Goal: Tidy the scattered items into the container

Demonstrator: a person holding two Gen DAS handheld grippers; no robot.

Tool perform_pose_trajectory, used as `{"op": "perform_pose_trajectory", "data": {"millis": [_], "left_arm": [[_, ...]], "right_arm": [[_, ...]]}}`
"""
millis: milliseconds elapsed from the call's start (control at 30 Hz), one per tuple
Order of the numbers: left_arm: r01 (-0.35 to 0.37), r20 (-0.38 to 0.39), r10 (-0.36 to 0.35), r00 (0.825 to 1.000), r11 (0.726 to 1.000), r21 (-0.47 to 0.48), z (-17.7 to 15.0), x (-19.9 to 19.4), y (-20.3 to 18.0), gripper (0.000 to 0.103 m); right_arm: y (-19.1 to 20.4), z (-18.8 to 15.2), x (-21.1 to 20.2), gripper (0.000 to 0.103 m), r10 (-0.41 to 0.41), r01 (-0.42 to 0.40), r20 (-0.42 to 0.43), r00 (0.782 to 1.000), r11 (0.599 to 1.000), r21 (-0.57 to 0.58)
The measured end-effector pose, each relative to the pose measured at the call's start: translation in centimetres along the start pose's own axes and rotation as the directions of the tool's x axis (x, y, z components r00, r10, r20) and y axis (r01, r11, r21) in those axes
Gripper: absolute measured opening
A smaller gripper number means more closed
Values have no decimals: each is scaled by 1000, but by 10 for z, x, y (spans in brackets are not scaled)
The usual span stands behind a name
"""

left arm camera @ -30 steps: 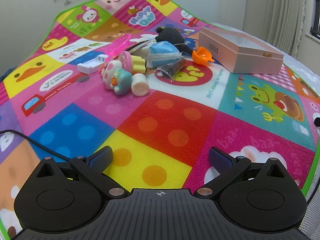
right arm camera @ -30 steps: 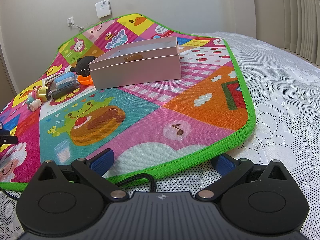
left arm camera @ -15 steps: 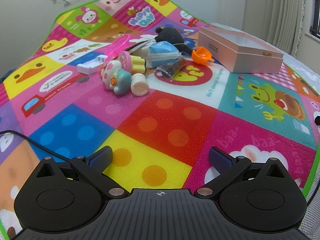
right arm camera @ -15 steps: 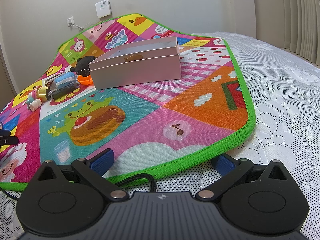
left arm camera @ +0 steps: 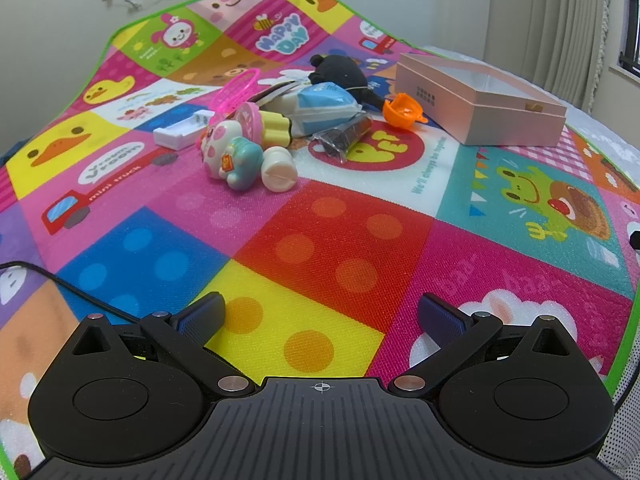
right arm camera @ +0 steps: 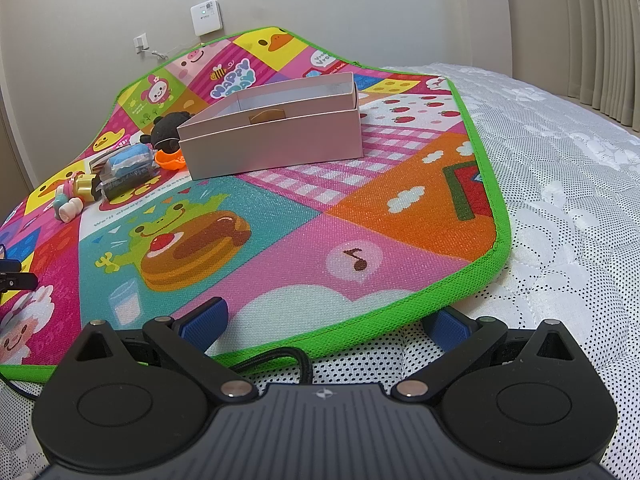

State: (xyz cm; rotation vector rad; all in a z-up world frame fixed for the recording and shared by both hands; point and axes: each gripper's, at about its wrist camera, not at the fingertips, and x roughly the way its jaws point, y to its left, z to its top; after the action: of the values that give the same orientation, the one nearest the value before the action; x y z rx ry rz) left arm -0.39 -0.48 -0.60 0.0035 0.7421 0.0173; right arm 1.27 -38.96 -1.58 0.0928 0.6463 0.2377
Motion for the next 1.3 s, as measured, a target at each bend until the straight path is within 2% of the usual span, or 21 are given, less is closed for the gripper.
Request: {"op": "perform_pose_trajectory", "data": {"millis": [1300], "left_arm": [[2,-3,-2,1000,1000,7,-1,1,2,103]], "right_arm": [[-2,0,-1,103,5,-5,0,1000,1000,1]]}}
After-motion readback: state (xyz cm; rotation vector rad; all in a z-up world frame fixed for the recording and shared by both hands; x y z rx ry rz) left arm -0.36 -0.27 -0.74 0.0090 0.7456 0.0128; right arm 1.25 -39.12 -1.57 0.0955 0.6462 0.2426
